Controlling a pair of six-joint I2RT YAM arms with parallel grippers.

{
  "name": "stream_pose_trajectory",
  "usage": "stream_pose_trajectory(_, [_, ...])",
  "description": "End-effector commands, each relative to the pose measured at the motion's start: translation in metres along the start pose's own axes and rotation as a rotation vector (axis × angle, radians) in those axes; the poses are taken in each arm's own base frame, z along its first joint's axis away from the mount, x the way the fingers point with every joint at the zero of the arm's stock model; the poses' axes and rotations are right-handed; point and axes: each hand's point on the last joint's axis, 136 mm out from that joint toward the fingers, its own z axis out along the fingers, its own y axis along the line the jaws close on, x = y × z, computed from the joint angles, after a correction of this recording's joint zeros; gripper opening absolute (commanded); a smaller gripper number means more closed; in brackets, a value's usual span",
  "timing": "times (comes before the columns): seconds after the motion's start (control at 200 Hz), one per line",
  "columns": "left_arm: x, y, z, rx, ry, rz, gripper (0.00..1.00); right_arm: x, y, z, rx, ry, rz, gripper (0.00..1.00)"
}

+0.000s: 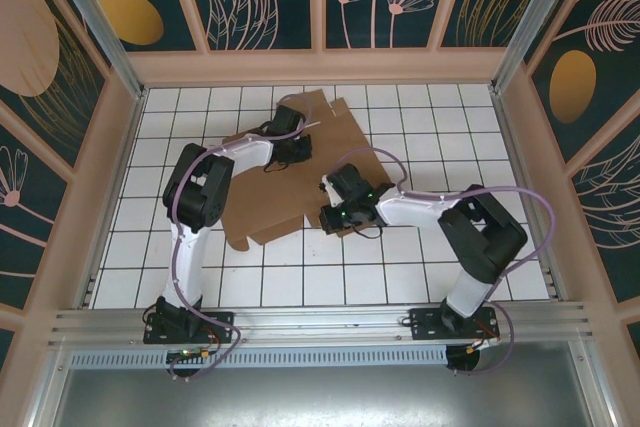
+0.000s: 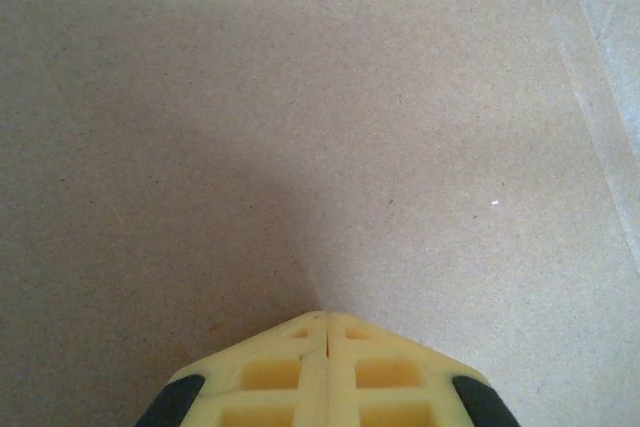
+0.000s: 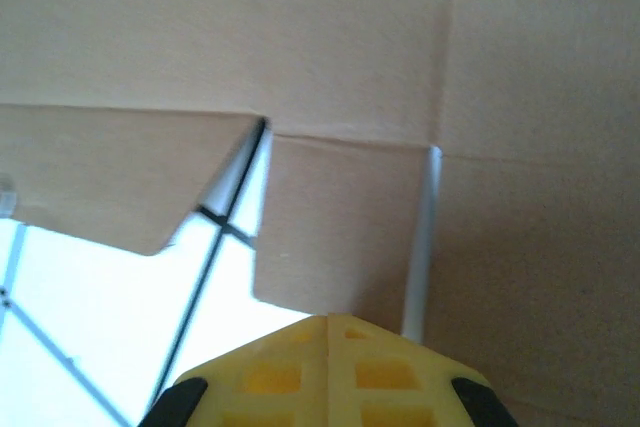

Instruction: Fold the paper box

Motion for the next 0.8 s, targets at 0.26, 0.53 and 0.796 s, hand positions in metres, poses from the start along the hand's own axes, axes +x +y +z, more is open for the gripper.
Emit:
stream_pose_trajectory(0.26, [-0.008,-0.01,-0.078,0.174,-0.059,-0.103,0.0,-0.088,-0.037,-0.078,0.045,-0.282,0.036,0.29])
stream_pose_trajectory(0.53, [0.042,0.058,-0.066,0.014,0.023,-0.211,0.0,-0.096,-0.101,-0.027,0.251,-0.17,0.057,0.28])
stream_pose_trajectory(0.796, [0.064,0.078,-0.046,-0.06,0.093,-0.2,0.0,-0.043,-0.095,-0.005,0.159,-0.048,0.123,0.28])
